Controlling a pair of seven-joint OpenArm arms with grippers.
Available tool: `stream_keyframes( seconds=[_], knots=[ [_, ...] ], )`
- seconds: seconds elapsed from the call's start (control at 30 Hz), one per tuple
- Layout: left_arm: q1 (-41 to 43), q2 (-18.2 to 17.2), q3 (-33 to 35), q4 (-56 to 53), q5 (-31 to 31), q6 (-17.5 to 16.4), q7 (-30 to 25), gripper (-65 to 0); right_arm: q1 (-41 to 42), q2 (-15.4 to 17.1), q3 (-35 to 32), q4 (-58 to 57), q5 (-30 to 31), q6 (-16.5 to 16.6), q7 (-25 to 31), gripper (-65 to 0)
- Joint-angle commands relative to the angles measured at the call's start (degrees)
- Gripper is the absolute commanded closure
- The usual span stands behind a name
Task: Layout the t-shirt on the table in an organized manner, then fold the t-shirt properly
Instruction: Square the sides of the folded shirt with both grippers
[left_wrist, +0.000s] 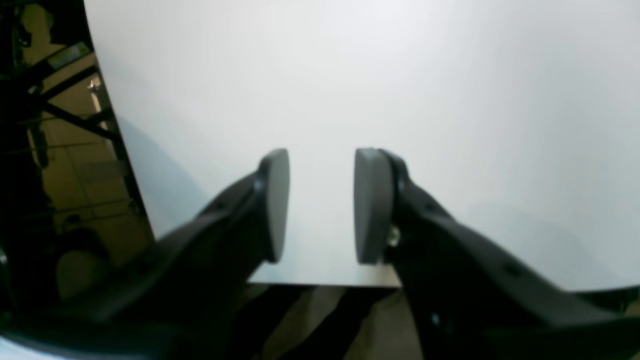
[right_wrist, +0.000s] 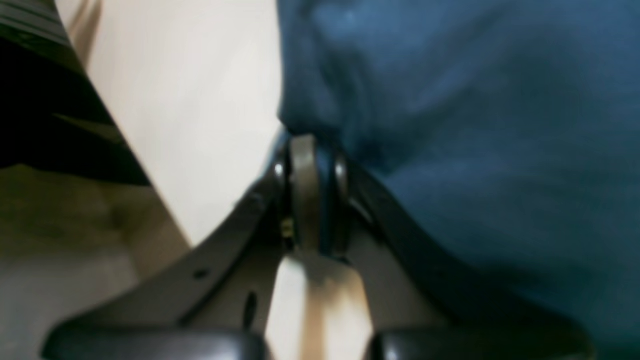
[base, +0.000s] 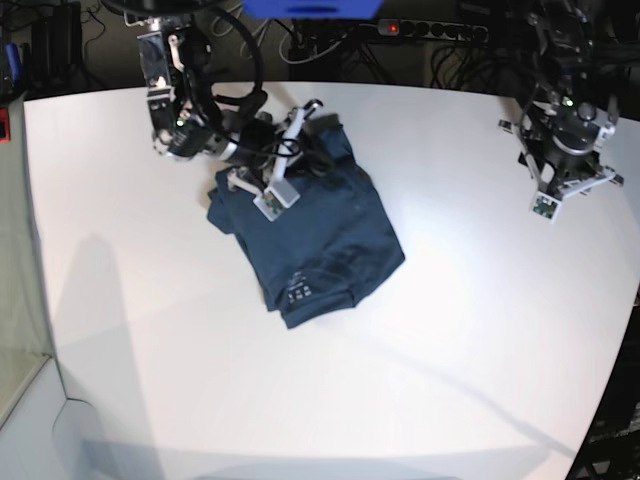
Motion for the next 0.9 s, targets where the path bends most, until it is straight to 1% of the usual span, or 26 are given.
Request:
stream_keyframes(
  seconds=[0.0,0.03,0.1,0.2,0.33,0.53,0.63,0.8,0.83,0.87],
  knots=[
    [-0.8,-0.2,0.3,0.8,-0.2,0.4,-1.0,-20.9,0.6,0.1,0.1,4.6,1.6,0.6,0.4,-3.2],
    [-0.9,-0.1,0.4,0.8,-0.2,0.4,-1.0,-21.0,0.5,0.7,0.1,7.9,1.6,0.6,-1.1,-3.2],
    [-1.5,1.3,1.8,-0.6,-0.3,0.4,-1.0,-21.1,0.1,1.2,0.2,13.3,1.6,0.6,-3.4,-3.2],
    [-2.9,3.4,3.2,-3.8,-0.3,0.4,-1.1,-21.1,0.2,2.3,3.1,15.5,1.4,0.6,-4.9,-3.2],
    [-6.3,7.6,3.8,-9.3,-0.3,0.4,-1.1,-21.0,1.2,4.0,10.9,13.3,1.3,0.6,-4.9,-3.3],
    [-11.9,12.3,3.9,-15.5,-0.3,0.5,-1.2,-20.9,4.4,7.5,21.6,7.5,1.4,0.6,-5.0,-3.3],
    [-14.7,13.6,3.9,-18.8,-0.3,0.6,-1.4,-20.8,4.5,8.8,23.5,2.6,1.4,0.6,-4.5,-3.3],
    [-19.2,15.4,3.9,-26.6,-0.2,0.9,-5.6,-20.8,4.6,8.4,23.6,-3.7,1.5,0.6,-4.4,-3.2],
    [-20.4,15.4,3.9,-28.7,-0.2,0.9,-6.5,-20.8,4.5,8.0,23.6,-4.6,1.5,0.6,-4.4,-3.2],
    [-21.2,15.6,4.1,-30.9,-0.2,0.9,-7.3,-20.8,4.5,6.8,23.5,-5.1,1.5,0.6,-4.4,-3.2]
  ],
)
